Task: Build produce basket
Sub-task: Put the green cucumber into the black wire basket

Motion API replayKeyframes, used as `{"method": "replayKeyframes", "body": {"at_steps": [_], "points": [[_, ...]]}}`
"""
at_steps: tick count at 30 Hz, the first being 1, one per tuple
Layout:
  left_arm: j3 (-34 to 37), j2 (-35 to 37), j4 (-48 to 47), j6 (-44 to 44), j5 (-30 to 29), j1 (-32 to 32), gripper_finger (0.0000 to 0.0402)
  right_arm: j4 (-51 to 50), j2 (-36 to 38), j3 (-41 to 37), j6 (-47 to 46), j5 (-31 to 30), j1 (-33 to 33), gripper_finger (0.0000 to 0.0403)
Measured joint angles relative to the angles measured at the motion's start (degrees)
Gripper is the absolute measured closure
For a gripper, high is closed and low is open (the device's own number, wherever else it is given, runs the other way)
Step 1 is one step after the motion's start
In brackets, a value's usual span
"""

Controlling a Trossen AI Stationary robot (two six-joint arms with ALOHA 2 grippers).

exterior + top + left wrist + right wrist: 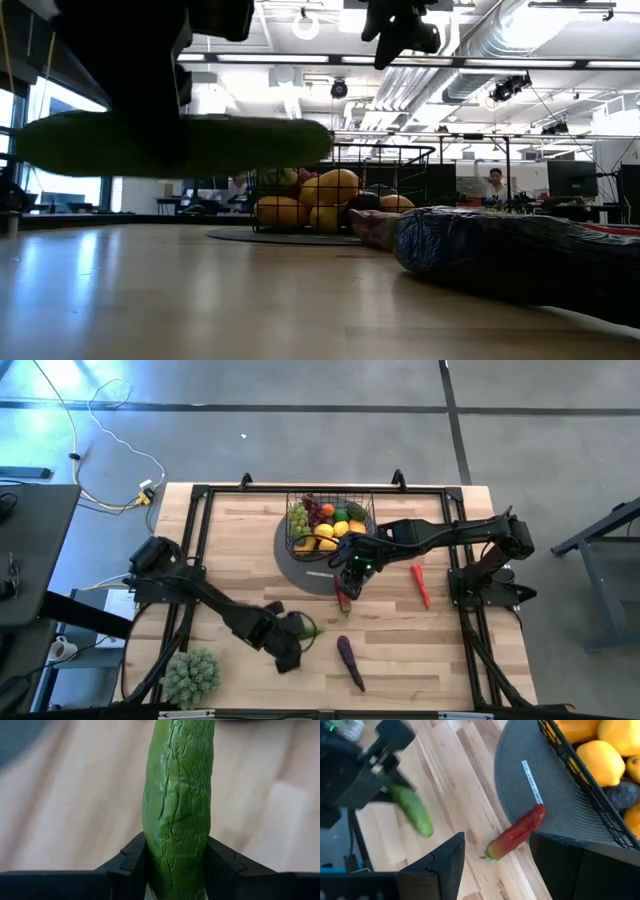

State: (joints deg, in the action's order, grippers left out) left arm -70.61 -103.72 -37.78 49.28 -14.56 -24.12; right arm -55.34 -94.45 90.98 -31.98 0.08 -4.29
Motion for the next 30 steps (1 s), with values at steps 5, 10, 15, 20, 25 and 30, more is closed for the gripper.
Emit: {"method": "replayKeyframes", "body": {"at_steps": [5,10,15,20,25,30], "points": [[0.09,4.43,-3.82,-6.48,-1.95,3.42,0.0275,1.63,-0.04,0.02,0.98,0.46,0.00,0.0198],[0.01,8.62,-4.86,-12.13,-2.94,7.22,0.0275,3.37,-0.04,0.02,2.04,0.43,0.00,0.0198],[-0.13,12.19,-5.84,-17.89,-4.61,10.49,0.0275,5.86,-0.04,0.02,8.92,0.09,-0.28,0.0198],[-0.02,15.08,-8.91,-23.53,-5.63,13.24,0.0275,10.90,-0.04,0.02,13.36,-0.51,-0.99,0.0198],[0.10,16.52,-10.45,-29.14,-5.80,14.86,0.0275,16.49,-0.04,0.02,10.88,-1.53,-1.15,0.0198],[0.01,17.33,-9.10,-33.90,-5.89,15.58,0.0275,18.09,-0.04,0.02,7.64,-1.38,-0.87,0.0188]]}}
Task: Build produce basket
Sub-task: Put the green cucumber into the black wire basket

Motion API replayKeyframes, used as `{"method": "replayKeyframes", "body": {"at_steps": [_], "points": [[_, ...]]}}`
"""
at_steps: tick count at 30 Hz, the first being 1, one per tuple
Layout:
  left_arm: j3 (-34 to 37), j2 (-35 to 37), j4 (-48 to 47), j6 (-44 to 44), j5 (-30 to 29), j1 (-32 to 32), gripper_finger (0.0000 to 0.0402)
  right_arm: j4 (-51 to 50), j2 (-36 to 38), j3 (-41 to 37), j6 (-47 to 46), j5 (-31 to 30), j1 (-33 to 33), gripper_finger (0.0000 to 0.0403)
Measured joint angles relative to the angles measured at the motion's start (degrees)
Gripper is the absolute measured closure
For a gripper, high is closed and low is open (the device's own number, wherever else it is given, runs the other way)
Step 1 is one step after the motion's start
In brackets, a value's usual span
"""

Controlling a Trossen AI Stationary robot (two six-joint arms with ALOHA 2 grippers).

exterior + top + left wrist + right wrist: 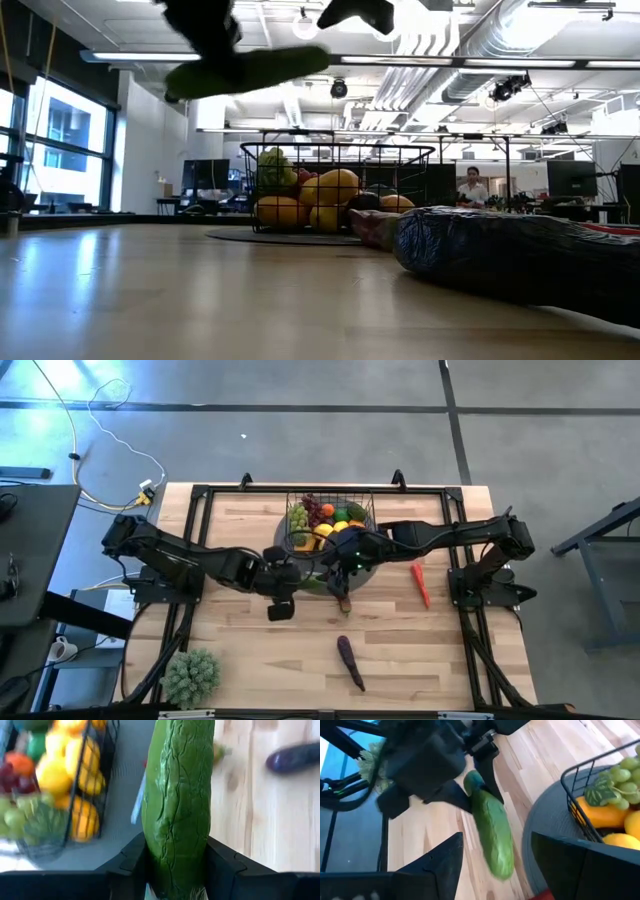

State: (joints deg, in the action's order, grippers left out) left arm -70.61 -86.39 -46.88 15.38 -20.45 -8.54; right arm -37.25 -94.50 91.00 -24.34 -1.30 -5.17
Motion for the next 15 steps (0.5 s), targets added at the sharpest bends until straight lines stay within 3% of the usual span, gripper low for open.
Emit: {"method": "replayKeyframes", "body": {"at_steps": [6,15], "points": [[-0.07,1.47,0.96,-6.66,-4.56,0.02,0.0275,1.66,-0.99,0.00,0.09,1.12,-0.02,0.0162],[-0.15,1.73,2.50,-13.19,-7.89,0.00,0.0275,2.99,-3.79,0.00,-3.47,1.93,0.02,0.0160]]}}
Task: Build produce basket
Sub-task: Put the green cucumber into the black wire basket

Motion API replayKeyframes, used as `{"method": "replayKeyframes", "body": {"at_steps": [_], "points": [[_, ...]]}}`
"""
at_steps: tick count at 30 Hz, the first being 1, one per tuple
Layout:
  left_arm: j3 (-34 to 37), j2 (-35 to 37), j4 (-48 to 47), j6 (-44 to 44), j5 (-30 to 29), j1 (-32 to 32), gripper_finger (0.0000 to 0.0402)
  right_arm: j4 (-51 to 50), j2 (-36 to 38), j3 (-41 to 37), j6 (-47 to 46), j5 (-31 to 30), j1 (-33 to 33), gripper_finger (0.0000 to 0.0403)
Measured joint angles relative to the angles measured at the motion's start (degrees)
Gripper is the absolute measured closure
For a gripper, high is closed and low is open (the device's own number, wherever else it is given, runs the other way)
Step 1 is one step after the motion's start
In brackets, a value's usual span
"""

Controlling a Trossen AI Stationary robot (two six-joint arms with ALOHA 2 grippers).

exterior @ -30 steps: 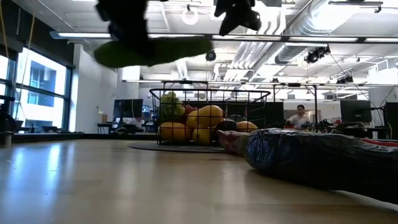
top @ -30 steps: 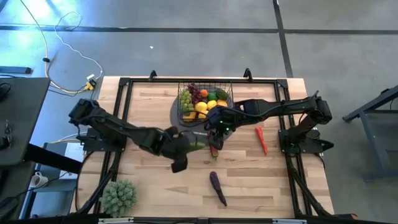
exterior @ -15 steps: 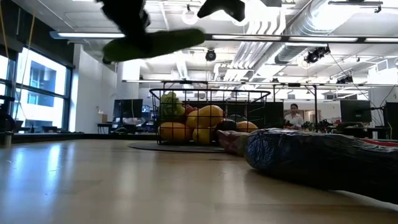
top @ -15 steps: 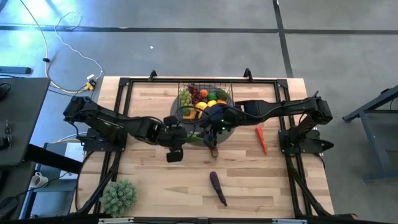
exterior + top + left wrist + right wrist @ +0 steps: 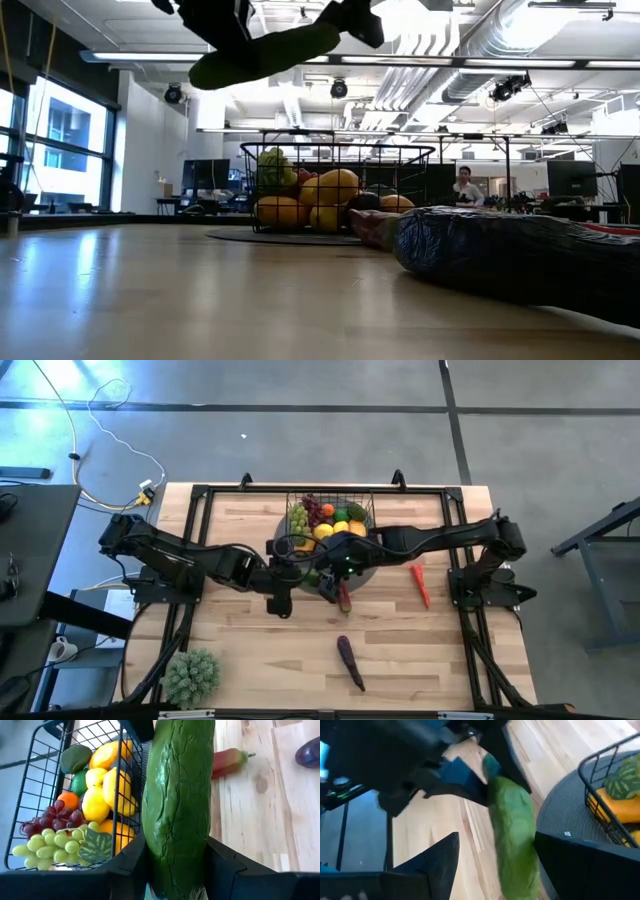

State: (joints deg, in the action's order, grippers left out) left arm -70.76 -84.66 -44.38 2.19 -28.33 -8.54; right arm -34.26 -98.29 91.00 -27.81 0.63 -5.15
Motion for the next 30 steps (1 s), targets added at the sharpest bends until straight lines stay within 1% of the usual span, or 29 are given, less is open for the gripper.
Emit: {"method": "replayKeyframes", "body": {"at_steps": [4,11,17,23,26,30], "points": [[-0.06,-0.06,2.69,-1.55,-0.80,-0.04,0.0275,-0.34,-1.65,0.09,-0.90,-0.01,0.11,0.0160],[-0.09,-0.07,4.42,-5.18,-1.98,0.02,0.0275,-0.49,-3.20,0.02,-3.71,0.24,0.85,0.0160],[-0.09,-0.07,4.33,-7.39,-2.13,0.02,0.0275,-0.12,-2.80,0.00,-4.54,0.16,1.03,0.0160],[-0.09,-0.07,4.37,-9.59,-2.39,0.02,0.0275,-0.22,-2.42,0.00,-6.91,1.49,1.44,0.0160],[-0.09,-0.07,4.39,-9.91,-2.39,0.02,0.0275,-0.20,-2.42,0.00,-8.21,2.00,2.10,0.0177],[-0.08,-0.07,4.57,-9.94,-3.31,0.02,0.0265,-0.07,-2.49,0.00,-9.75,3.35,2.87,0.0237]]}}
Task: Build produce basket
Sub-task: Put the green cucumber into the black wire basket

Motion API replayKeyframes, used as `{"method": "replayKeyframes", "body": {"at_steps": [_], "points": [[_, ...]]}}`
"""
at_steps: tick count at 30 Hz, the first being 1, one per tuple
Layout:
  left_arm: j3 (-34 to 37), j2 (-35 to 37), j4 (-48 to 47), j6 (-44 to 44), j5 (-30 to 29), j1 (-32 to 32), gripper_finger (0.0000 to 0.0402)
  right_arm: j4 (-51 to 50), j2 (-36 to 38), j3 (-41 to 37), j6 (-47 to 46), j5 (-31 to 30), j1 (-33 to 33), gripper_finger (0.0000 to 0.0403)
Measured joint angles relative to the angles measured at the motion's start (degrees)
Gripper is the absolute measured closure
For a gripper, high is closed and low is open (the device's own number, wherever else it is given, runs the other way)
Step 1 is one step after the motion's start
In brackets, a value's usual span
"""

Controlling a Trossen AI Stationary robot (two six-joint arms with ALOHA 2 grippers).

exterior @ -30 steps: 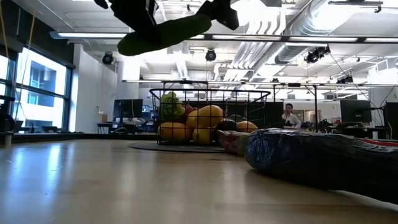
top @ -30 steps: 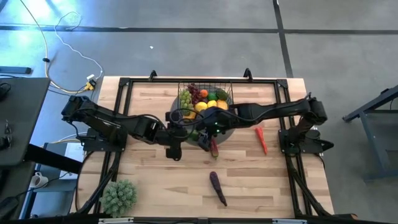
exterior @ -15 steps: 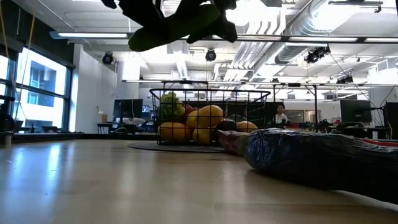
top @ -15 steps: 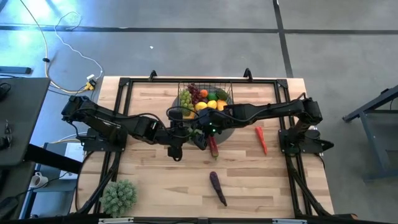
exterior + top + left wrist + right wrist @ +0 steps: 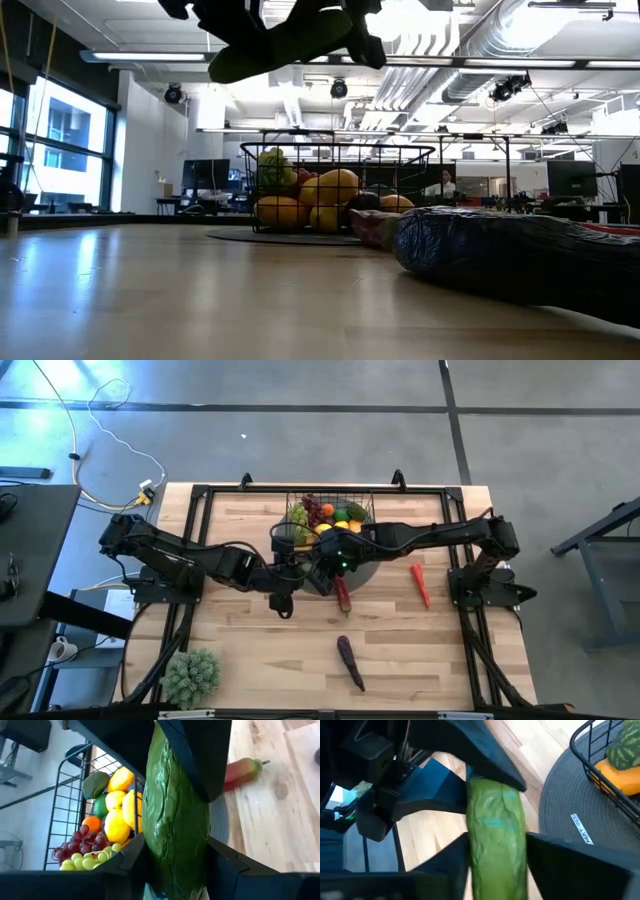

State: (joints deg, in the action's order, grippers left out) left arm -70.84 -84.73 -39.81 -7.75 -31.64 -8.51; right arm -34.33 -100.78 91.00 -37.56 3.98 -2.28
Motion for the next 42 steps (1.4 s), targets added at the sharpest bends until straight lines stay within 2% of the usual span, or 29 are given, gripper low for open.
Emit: {"method": "replayKeyframes", "body": {"at_steps": [4,10,15,21,27,36,42], "points": [[0.15,-0.09,0.07,-0.78,-2.02,0.00,0.0248,0.12,-0.73,0.15,0.09,0.49,0.04,0.0289],[0.19,-0.11,0.13,-2.18,0.02,1.56,0.0243,-0.19,-0.94,0.17,-2.51,0.46,0.08,0.0314],[0.19,-0.09,0.35,-3.06,3.15,3.99,0.0233,0.07,-1.06,0.09,-4.21,-0.52,0.10,0.0315],[0.10,-0.07,0.53,-0.51,4.62,6.33,0.0195,-0.21,-1.13,0.05,-7.82,-3.79,0.09,0.0315],[0.07,-0.06,0.15,2.13,1.04,7.60,0.0163,-2.39,-1.08,0.04,-11.79,-9.51,0.04,0.0316],[-0.05,0.02,-0.78,1.09,-4.31,8.89,0.0161,-11.31,-1.04,-0.02,-21.63,-17.53,-0.01,0.0316],[-0.05,0.02,-0.91,1.09,-4.68,11.27,0.0161,-16.28,-1.02,-0.02,-22.53,-22.83,0.70,0.0316]]}}
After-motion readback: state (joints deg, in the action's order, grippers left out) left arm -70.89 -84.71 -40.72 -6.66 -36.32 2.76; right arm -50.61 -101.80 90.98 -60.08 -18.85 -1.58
